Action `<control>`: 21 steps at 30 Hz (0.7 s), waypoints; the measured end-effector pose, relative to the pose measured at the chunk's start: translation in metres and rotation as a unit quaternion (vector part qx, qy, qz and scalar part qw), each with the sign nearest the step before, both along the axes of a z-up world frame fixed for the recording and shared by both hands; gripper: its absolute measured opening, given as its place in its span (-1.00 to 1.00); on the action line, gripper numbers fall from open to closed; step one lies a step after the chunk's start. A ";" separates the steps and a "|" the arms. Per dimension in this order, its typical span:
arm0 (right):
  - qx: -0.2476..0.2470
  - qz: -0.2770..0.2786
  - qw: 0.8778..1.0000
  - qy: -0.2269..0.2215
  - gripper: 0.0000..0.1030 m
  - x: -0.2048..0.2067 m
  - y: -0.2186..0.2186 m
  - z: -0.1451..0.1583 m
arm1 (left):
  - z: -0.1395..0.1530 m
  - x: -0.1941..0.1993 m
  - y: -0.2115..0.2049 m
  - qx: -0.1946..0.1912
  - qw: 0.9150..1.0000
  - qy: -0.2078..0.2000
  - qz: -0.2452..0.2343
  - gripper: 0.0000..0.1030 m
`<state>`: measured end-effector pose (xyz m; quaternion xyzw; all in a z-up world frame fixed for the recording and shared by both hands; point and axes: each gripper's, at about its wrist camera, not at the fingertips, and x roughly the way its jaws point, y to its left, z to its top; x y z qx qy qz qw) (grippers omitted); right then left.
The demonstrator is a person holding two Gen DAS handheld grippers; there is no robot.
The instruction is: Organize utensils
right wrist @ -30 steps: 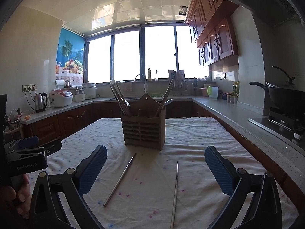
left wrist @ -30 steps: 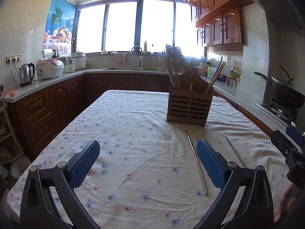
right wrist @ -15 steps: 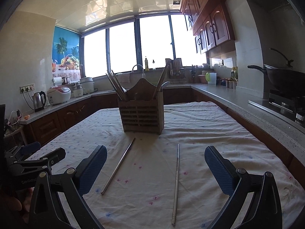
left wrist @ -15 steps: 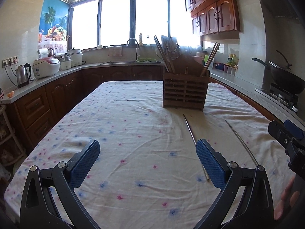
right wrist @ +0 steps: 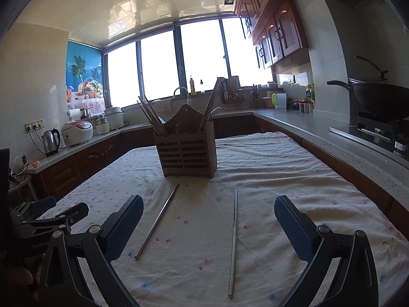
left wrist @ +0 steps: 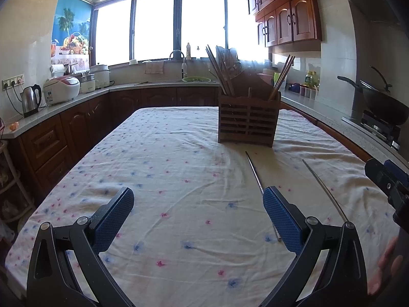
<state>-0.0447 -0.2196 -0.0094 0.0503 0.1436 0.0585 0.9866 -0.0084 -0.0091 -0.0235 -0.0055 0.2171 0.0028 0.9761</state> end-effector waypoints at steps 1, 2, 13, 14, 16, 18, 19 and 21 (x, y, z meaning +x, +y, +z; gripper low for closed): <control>0.000 0.000 1.000 -0.001 1.00 0.000 0.000 0.000 | 0.000 0.000 0.000 0.001 1.000 -0.001 0.000 1.00; 0.000 0.001 1.000 -0.002 1.00 -0.001 0.000 0.000 | 0.000 0.000 -0.001 0.001 1.000 -0.002 0.000 1.00; 0.006 -0.005 1.000 -0.004 1.00 -0.001 -0.004 0.000 | 0.001 -0.002 0.000 0.002 1.000 -0.003 0.001 1.00; 0.008 -0.006 1.000 -0.003 1.00 -0.001 -0.005 0.000 | 0.001 -0.002 0.000 0.002 1.000 -0.002 0.001 1.00; 0.010 -0.006 1.000 -0.003 1.00 -0.002 -0.005 0.000 | 0.001 -0.001 0.001 0.003 1.000 0.000 0.000 1.00; 0.010 -0.005 1.000 -0.003 1.00 -0.002 -0.006 0.000 | 0.001 -0.001 0.001 0.003 1.000 0.000 0.000 1.00; 0.010 -0.005 1.000 -0.003 1.00 -0.002 -0.006 0.000 | 0.001 -0.001 0.001 0.003 1.000 0.002 -0.003 1.00; 0.009 -0.005 1.000 -0.004 1.00 -0.002 -0.006 0.000 | -0.001 0.000 0.000 0.005 1.000 0.005 -0.005 1.00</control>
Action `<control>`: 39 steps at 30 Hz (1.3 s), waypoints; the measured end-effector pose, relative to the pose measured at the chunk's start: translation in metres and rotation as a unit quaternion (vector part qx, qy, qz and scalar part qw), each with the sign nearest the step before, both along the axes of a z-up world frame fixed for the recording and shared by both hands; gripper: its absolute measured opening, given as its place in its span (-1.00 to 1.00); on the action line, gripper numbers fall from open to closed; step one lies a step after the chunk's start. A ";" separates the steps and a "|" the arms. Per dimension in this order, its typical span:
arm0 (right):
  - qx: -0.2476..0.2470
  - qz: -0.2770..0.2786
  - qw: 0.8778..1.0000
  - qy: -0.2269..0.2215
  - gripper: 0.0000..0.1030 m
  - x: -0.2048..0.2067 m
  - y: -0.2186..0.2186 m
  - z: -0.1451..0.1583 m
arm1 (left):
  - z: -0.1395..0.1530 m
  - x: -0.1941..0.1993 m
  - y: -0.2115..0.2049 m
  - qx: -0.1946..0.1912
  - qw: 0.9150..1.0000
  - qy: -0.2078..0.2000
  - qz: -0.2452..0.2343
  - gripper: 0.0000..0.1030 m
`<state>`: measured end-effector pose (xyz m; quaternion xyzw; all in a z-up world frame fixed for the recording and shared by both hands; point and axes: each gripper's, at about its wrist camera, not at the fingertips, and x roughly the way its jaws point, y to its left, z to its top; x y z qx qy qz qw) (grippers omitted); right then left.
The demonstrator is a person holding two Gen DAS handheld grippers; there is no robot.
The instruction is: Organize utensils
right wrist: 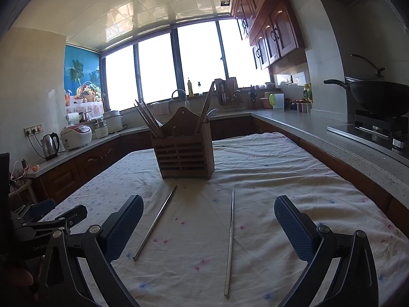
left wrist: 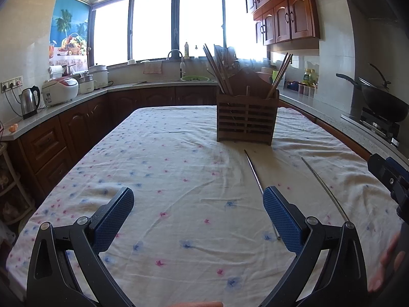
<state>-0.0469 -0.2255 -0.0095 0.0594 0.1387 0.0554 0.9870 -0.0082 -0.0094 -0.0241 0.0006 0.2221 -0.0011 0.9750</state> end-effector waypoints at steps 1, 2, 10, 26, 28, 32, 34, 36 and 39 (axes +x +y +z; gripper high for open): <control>0.000 0.001 1.000 -0.001 1.00 0.000 0.000 0.000 | 0.000 0.000 0.000 0.001 1.000 0.000 0.001 1.00; 0.000 0.001 1.000 -0.001 1.00 -0.001 0.000 0.000 | 0.000 0.000 -0.001 0.001 1.000 0.000 0.000 1.00; 0.001 0.003 1.000 -0.002 1.00 -0.001 -0.001 0.000 | 0.000 0.000 0.000 0.001 1.000 -0.001 -0.001 1.00; 0.001 0.003 1.000 0.000 1.00 -0.001 0.000 -0.001 | 0.003 -0.001 -0.003 0.006 1.000 -0.007 0.001 1.00; 0.001 0.004 1.000 0.000 1.00 0.000 0.001 -0.001 | 0.003 -0.001 -0.003 0.006 1.000 -0.007 0.001 1.00; 0.001 0.004 1.000 0.000 1.00 0.000 0.002 -0.001 | 0.003 0.000 -0.004 0.007 1.000 -0.005 -0.001 1.00; 0.001 0.004 1.000 0.001 1.00 0.000 0.002 -0.001 | 0.003 0.001 -0.004 0.009 1.000 -0.005 -0.001 1.00; 0.002 0.004 1.000 0.000 1.00 0.000 0.003 -0.001 | 0.003 0.001 -0.004 0.009 1.000 -0.006 0.000 1.00; 0.001 0.005 1.000 0.001 1.00 0.000 0.003 -0.001 | 0.003 0.001 -0.004 0.008 1.000 -0.004 0.000 1.00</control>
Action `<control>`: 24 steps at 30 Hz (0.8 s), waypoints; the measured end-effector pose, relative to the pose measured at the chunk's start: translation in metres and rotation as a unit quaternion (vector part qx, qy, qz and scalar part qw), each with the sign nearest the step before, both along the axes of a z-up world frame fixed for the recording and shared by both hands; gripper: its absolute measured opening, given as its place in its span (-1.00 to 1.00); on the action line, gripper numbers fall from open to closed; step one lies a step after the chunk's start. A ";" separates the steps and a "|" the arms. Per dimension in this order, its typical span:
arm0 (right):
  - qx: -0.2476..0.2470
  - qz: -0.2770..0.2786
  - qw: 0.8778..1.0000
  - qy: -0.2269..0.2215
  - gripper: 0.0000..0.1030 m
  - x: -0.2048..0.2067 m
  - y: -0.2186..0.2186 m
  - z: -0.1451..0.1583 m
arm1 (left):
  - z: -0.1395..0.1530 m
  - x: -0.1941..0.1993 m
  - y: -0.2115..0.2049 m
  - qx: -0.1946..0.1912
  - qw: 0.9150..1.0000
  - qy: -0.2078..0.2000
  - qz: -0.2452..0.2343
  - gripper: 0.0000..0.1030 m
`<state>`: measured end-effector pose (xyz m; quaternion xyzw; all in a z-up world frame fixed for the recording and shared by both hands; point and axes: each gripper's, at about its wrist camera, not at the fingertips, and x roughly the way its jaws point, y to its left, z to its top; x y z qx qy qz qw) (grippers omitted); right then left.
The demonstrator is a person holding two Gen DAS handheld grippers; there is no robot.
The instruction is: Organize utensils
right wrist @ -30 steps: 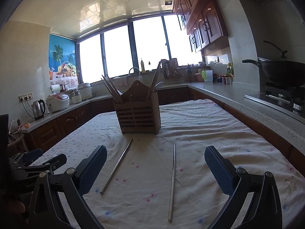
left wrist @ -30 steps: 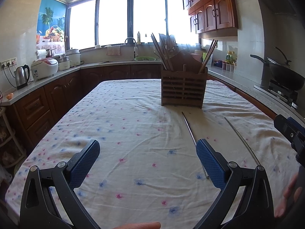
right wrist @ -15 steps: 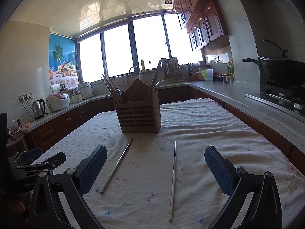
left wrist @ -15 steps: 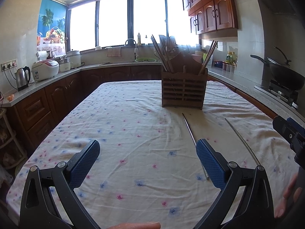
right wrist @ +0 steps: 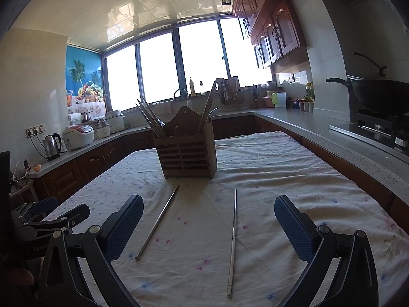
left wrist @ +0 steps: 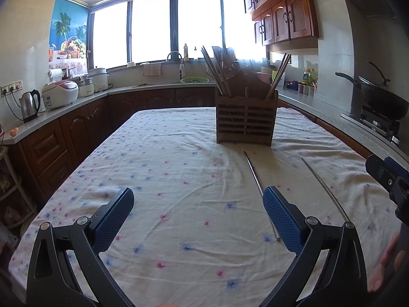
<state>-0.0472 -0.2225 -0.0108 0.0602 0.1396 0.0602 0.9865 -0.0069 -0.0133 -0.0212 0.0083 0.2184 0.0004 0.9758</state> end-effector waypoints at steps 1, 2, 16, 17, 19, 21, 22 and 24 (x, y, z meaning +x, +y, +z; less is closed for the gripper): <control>0.000 0.000 1.000 -0.001 1.00 0.000 0.000 0.000 | 0.000 0.000 0.000 0.000 1.000 0.000 0.000 1.00; 0.000 0.000 1.000 -0.001 1.00 0.000 0.000 0.000 | 0.000 0.000 0.000 -0.001 1.000 0.001 0.000 1.00; 0.002 0.001 1.000 0.000 1.00 0.002 0.003 -0.001 | -0.001 0.003 -0.001 0.000 1.000 0.008 -0.003 1.00; 0.001 0.002 1.000 0.000 1.00 0.002 0.003 -0.001 | -0.002 0.003 -0.002 0.000 1.000 0.009 -0.004 1.00; 0.001 0.002 1.000 0.000 1.00 0.001 0.003 -0.001 | -0.002 0.003 -0.002 0.000 1.000 0.010 -0.005 1.00; 0.001 0.004 1.000 0.000 1.00 0.002 0.004 -0.001 | -0.002 0.003 -0.002 0.000 1.000 0.010 -0.005 1.00; 0.001 0.004 1.000 0.001 1.00 0.002 0.005 -0.002 | -0.002 0.003 -0.002 0.000 1.000 0.011 -0.005 1.00; 0.001 0.005 1.000 0.001 1.00 0.003 0.005 -0.002 | -0.002 0.003 -0.002 -0.001 1.000 0.010 -0.005 1.00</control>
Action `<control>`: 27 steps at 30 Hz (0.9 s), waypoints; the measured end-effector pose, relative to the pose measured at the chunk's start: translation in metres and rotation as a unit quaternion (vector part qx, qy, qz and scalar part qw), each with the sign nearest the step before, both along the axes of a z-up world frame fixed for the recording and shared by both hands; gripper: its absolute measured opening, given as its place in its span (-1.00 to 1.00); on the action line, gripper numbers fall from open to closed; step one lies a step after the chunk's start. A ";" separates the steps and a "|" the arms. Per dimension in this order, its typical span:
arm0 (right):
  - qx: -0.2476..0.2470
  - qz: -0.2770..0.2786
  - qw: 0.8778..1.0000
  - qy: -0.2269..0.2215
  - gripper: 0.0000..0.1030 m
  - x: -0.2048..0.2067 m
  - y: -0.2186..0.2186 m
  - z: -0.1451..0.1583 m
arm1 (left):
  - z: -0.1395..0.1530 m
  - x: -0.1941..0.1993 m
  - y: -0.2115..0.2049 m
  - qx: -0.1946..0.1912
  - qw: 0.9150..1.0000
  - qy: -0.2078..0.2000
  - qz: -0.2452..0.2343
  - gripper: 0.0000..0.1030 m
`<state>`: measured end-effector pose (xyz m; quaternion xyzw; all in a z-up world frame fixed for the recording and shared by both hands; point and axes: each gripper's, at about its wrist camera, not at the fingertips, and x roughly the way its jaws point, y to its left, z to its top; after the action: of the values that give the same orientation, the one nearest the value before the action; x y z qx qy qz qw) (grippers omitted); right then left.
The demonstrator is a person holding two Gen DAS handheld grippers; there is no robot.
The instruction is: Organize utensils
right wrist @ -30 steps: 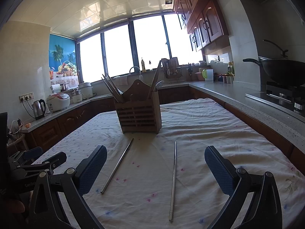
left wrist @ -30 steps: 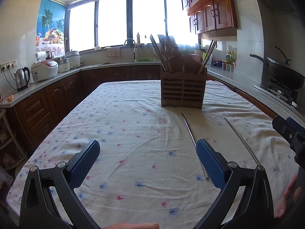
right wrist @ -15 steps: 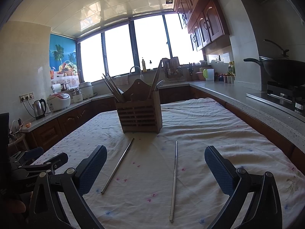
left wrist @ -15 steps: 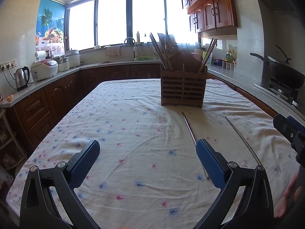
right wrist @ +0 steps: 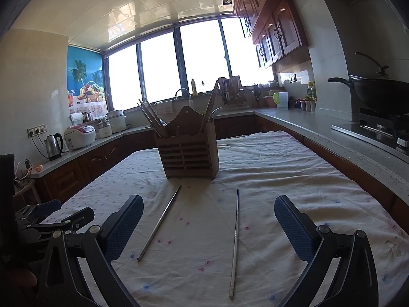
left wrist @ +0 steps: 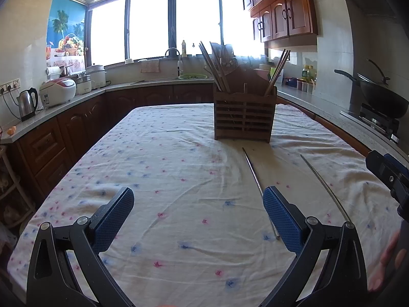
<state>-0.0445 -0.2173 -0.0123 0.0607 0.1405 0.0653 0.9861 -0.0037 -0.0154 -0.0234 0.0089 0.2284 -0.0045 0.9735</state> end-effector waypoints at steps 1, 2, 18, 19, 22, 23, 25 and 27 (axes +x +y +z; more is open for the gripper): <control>0.000 0.000 1.000 0.000 1.00 0.000 0.000 0.000 | 0.000 0.000 0.000 0.000 1.000 0.000 0.000 1.00; 0.000 0.000 1.000 0.000 1.00 0.000 0.000 0.000 | 0.000 0.000 0.000 0.000 1.000 0.000 0.000 1.00; 0.001 0.002 1.000 0.000 1.00 0.000 0.000 0.002 | 0.000 0.000 -0.001 0.001 1.000 -0.001 -0.004 1.00; 0.000 0.002 1.000 0.000 1.00 0.000 0.000 0.002 | 0.000 0.000 -0.001 0.001 1.000 -0.001 -0.004 1.00; 0.001 0.002 1.000 0.000 1.00 -0.001 0.002 0.002 | 0.000 0.000 -0.001 0.002 1.000 -0.001 -0.005 1.00; 0.001 0.002 1.000 0.001 1.00 -0.001 0.001 0.002 | 0.000 0.000 -0.001 0.002 1.000 -0.001 -0.004 1.00; 0.001 0.003 1.000 0.000 1.00 -0.001 0.000 0.002 | 0.000 0.000 -0.002 0.002 1.000 -0.001 -0.004 1.00; 0.001 0.002 1.000 0.000 1.00 -0.001 0.001 0.002 | 0.000 0.000 -0.002 0.001 1.000 -0.001 -0.004 1.00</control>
<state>-0.0453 -0.2168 -0.0100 0.0613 0.1409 0.0677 0.9858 -0.0035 -0.0170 -0.0235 0.0111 0.2275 -0.0083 0.9737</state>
